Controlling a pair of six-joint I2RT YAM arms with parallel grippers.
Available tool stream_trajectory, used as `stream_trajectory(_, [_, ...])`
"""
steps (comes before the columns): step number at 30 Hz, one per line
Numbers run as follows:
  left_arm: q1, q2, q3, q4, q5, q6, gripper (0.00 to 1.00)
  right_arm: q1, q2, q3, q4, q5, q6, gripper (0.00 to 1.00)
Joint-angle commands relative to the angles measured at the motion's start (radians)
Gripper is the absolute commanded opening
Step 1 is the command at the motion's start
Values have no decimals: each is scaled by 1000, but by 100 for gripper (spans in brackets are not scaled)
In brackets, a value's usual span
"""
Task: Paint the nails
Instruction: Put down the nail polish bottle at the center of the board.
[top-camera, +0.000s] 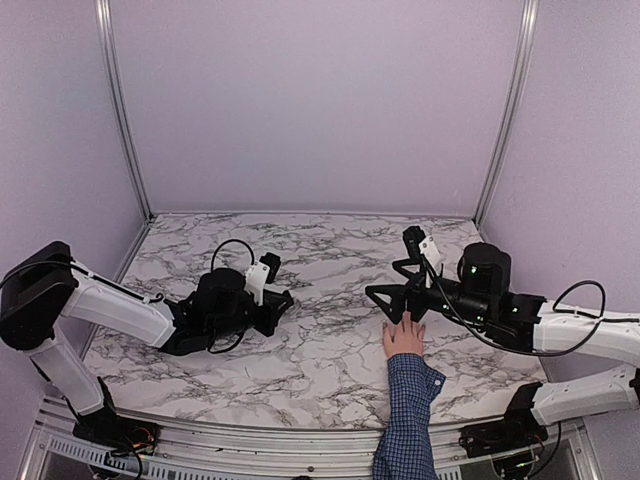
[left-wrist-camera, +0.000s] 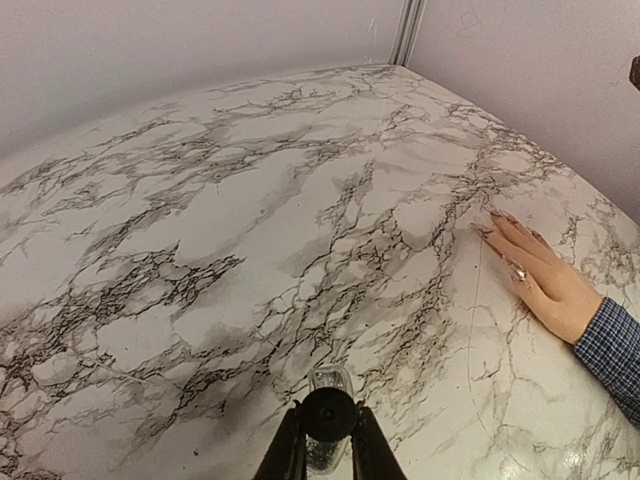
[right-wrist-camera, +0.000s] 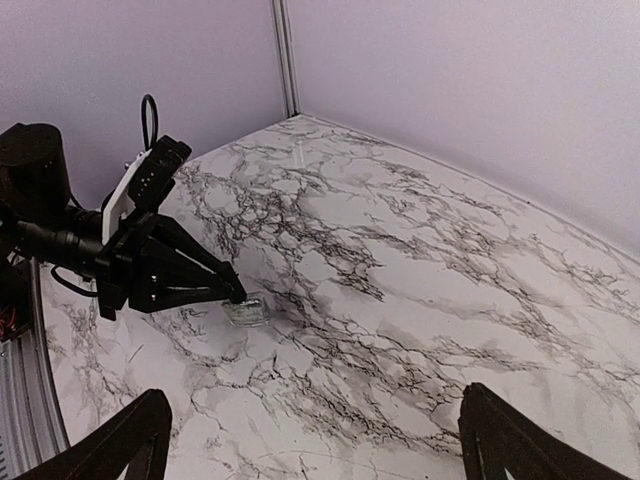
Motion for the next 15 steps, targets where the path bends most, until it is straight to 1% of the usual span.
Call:
stream_trajectory(1, [2,55,3,78,-9,-4,0,-7,11,26,21,12,9,98])
stream_trajectory(9, [1,151,31,93,21,-5,0,-6,28,32,25,15,9,99])
stream_trajectory(15, [-1,181,33,97,12,12,0,-7,33,35,25,15,3,98])
